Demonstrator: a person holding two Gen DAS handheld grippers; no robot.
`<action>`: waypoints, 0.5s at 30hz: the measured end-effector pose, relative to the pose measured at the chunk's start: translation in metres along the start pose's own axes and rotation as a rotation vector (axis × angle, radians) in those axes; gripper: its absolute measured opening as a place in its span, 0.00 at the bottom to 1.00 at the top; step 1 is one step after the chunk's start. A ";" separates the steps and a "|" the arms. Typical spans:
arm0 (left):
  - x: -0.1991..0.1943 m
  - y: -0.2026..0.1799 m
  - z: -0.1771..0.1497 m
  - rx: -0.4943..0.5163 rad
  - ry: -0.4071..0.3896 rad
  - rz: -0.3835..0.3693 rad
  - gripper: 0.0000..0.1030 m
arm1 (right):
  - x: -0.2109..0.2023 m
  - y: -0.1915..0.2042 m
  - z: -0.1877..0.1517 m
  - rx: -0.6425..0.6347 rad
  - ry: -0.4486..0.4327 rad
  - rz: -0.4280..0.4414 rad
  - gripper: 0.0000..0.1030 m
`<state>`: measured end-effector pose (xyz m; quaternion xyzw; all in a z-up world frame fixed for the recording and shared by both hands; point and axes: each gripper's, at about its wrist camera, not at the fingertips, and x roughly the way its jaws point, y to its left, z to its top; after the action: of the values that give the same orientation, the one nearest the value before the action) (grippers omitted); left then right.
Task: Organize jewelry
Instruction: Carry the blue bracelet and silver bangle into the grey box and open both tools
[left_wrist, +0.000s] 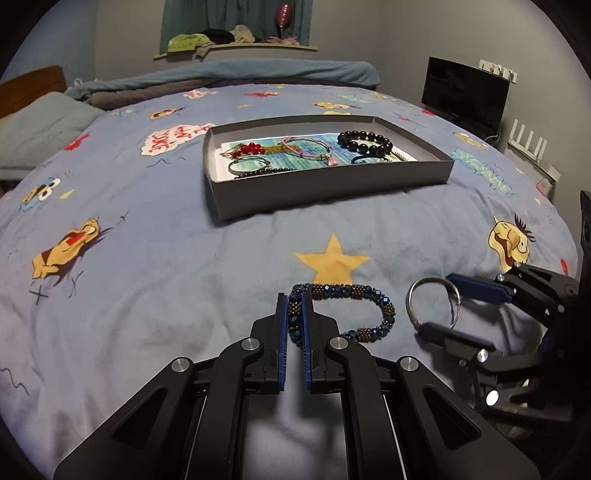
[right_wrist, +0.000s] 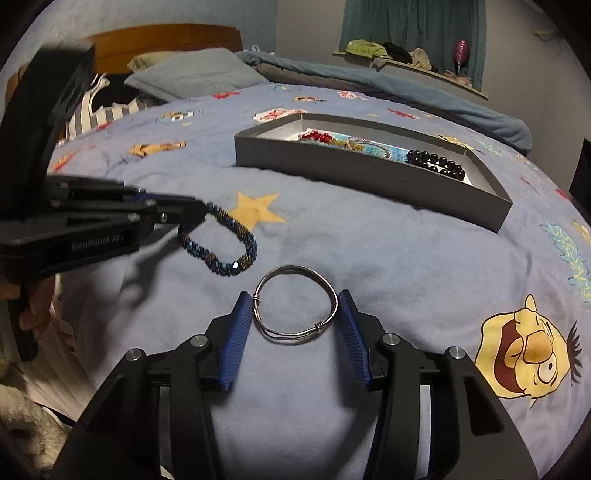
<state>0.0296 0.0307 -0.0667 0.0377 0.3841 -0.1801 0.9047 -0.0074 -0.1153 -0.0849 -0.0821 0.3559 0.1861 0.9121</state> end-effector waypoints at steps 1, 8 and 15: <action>0.000 0.000 0.000 -0.001 -0.001 -0.002 0.08 | -0.001 -0.002 0.001 0.005 -0.007 -0.006 0.46; -0.001 0.001 0.003 -0.005 -0.008 -0.004 0.08 | -0.007 -0.018 0.008 0.042 -0.035 -0.036 0.46; -0.007 -0.003 0.014 0.016 -0.031 -0.003 0.08 | -0.011 -0.032 0.019 0.068 -0.057 -0.050 0.46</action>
<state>0.0337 0.0271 -0.0519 0.0415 0.3685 -0.1853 0.9100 0.0101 -0.1418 -0.0629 -0.0543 0.3337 0.1534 0.9285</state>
